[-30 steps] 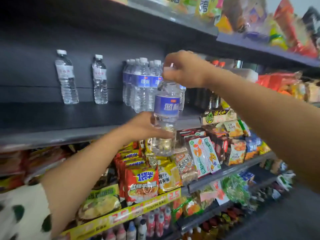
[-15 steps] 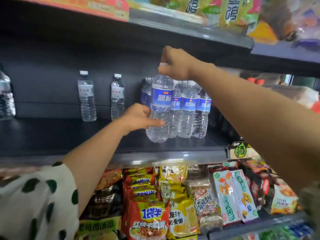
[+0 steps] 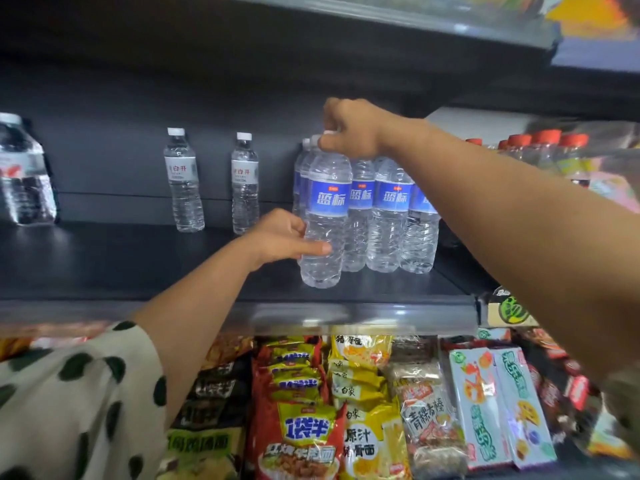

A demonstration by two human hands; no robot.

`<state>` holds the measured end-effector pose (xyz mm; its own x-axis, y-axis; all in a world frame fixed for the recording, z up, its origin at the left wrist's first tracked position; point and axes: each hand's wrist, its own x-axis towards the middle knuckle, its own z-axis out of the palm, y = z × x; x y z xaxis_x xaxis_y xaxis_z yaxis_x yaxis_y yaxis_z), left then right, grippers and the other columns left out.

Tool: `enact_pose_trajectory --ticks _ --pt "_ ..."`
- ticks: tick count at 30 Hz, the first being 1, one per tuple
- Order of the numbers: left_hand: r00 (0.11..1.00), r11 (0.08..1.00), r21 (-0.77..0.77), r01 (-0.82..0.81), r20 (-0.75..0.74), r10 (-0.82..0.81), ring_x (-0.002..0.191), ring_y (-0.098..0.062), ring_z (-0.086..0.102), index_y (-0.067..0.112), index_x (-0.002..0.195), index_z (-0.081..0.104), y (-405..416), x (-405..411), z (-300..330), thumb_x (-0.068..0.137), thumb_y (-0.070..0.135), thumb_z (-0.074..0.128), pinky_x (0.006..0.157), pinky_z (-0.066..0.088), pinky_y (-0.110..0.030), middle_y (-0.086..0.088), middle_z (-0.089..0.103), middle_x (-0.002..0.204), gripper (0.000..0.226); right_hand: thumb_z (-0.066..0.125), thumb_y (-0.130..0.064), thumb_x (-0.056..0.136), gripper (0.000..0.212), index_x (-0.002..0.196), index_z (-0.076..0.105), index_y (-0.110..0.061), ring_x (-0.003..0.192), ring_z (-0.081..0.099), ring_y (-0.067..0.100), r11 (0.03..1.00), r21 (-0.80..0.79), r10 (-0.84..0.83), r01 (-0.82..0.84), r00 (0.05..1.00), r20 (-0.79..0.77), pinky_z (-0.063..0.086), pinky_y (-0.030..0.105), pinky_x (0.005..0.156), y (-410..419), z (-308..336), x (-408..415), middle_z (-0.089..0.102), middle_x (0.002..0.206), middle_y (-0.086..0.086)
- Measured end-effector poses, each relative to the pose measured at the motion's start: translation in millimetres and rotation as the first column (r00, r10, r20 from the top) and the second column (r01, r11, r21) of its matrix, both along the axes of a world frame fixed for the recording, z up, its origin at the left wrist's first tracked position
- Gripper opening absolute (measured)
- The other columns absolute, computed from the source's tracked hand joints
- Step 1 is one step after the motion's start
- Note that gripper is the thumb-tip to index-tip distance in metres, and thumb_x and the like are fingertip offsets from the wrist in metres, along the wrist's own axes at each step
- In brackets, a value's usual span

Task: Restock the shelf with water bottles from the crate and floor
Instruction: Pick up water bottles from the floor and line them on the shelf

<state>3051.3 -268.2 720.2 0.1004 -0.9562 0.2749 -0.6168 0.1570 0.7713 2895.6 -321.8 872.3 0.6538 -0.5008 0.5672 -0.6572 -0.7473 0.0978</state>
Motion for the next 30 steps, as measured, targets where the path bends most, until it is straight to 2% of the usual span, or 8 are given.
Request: enact_pose_trajectory --ticks 7,9,11,13,17,22,25,30 --pt "0.999 1.0 0.001 -0.026 0.038 0.026 0.094 -0.023 0.071 -0.001 0.111 0.063 -3 -6 -2 0.024 0.079 0.08 0.092 0.053 -0.045 -0.019 0.069 0.108 0.119 0.051 -0.038 0.092 0.044 0.124 0.047 -0.008 0.11 0.054 0.034 0.998 -0.014 -0.065 0.064 0.996 -0.069 0.036 0.029 0.078 0 1 -1 0.056 0.124 0.017" --pt "0.998 0.999 0.029 -0.041 0.051 0.04 0.094 -0.023 0.07 0.001 0.109 0.064 4 -8 -1 0.032 0.072 0.083 0.091 0.054 -0.044 -0.016 0.07 0.104 0.106 0.051 -0.041 0.092 0.043 0.12 0.051 -0.008 0.107 0.055 0.035 0.996 -0.041 -0.089 0.085 0.99 -0.111 0.04 0.031 0.079 4 5 -2 0.057 0.122 0.017" --pt "0.994 0.996 0.055 -0.064 0.096 0.059 0.098 -0.026 0.068 0.001 0.104 0.063 9 -10 -1 0.048 0.056 0.088 0.092 0.053 -0.045 -0.015 0.069 0.104 0.082 0.052 -0.045 0.091 0.043 0.116 0.054 -0.01 0.104 0.057 0.035 0.993 -0.058 -0.113 0.106 0.984 -0.141 0.046 0.035 0.082 8 9 -4 0.058 0.12 0.015" --pt "0.987 0.994 0.064 -0.089 0.138 0.079 0.099 -0.026 0.065 0.004 0.104 0.063 12 -11 -1 0.058 0.045 0.088 0.093 0.053 -0.044 -0.011 0.067 0.104 0.067 0.052 -0.047 0.09 0.047 0.119 0.053 -0.01 0.104 0.057 0.035 0.99 -0.064 -0.138 0.129 0.977 -0.16 0.048 0.039 0.086 14 11 -7 0.057 0.122 0.015" --pt "0.968 0.99 0.038 -0.134 0.22 0.122 0.107 -0.021 0.061 0.007 0.116 0.061 24 -13 3 0.064 0.042 0.086 0.099 0.049 -0.039 -0.005 0.064 0.115 0.068 0.052 -0.047 0.091 0.055 0.131 0.044 -0.009 0.112 0.054 0.038 0.985 -0.09 -0.159 0.147 0.978 -0.136 0.046 0.041 0.093 29 9 -15 0.053 0.129 0.018" --pt "0.939 0.989 -0.046 -0.142 0.309 0.149 0.098 -0.021 0.062 0.008 0.107 0.064 54 -22 9 0.066 0.04 0.085 0.093 0.051 -0.04 -0.005 0.065 0.106 0.055 0.051 -0.038 0.091 0.048 0.124 0.04 -0.006 0.103 0.053 0.044 0.966 -0.167 -0.211 0.198 0.975 -0.063 0.041 0.041 0.077 63 -25 -43 0.056 0.114 0.026" --pt "0.888 0.991 -0.088 -0.105 0.441 0.133 0.089 -0.022 0.061 0.012 0.094 0.064 81 -40 3 0.069 0.036 0.083 0.087 0.052 -0.039 -0.008 0.064 0.094 0.04 0.05 -0.035 0.092 0.045 0.125 0.039 -0.006 0.102 0.053 0.043 0.963 -0.131 -0.248 0.236 0.964 -0.09 0.04 0.042 0.076 93 -68 -63 0.056 0.111 0.026" --pt "0.711 0.999 -0.05 0.004 0.702 0.033 0.093 -0.031 0.062 0.008 0.085 0.061 124 -74 -48 0.072 0.03 0.077 0.069 0.045 -0.033 -0.013 0.066 0.099 0.03 0.051 -0.036 0.094 0.05 0.133 0.035 -0.009 0.103 0.056 0.041 0.93 0.049 -0.347 0.363 0.915 -0.206 0.045 0.043 0.079 148 -153 -93 0.058 0.114 0.023"
